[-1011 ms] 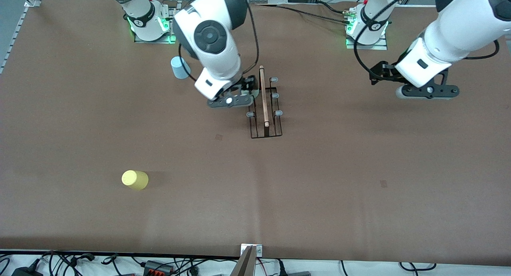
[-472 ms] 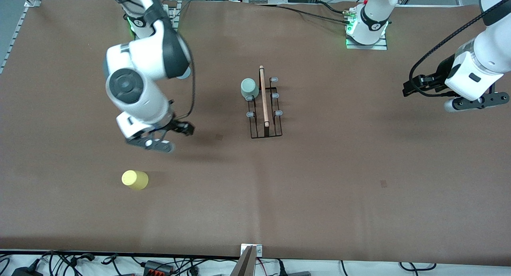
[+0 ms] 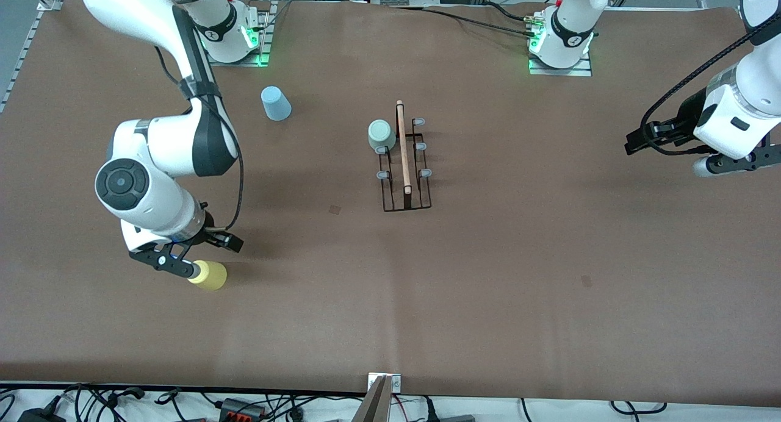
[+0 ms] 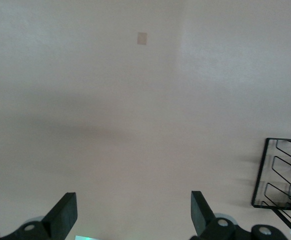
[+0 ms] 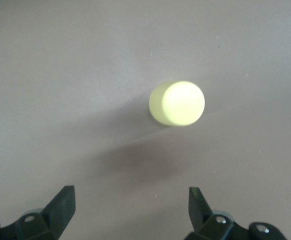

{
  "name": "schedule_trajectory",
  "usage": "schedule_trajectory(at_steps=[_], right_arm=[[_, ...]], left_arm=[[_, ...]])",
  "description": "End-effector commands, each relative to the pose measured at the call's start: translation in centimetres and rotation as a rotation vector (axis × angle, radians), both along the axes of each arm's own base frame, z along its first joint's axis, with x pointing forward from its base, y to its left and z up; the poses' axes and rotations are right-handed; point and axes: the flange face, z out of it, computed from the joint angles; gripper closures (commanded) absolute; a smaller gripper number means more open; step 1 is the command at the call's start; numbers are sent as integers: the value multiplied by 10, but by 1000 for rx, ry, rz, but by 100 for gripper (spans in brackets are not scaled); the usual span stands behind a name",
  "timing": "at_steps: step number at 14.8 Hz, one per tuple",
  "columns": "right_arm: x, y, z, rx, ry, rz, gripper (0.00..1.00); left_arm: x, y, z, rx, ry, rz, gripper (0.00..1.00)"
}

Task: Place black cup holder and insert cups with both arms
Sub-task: 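Move the right gripper down around the yellow cup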

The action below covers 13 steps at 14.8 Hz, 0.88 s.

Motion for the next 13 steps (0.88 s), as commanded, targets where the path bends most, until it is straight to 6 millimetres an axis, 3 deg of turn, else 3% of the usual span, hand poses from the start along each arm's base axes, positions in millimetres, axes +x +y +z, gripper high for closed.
schedule_trajectory(at_steps=[1,8,13], right_arm=[[25,-19,-22,-21,-7,67,0],[52,-66,-56,-11,-32,179,0],[55,-79,-73,78,-39,173,0]], left_arm=[[-3,-2,3,40,-21,-22,0],[-6,-3,6,21,-11,-156,0],[-8,-4,7,24,9,-144,0]])
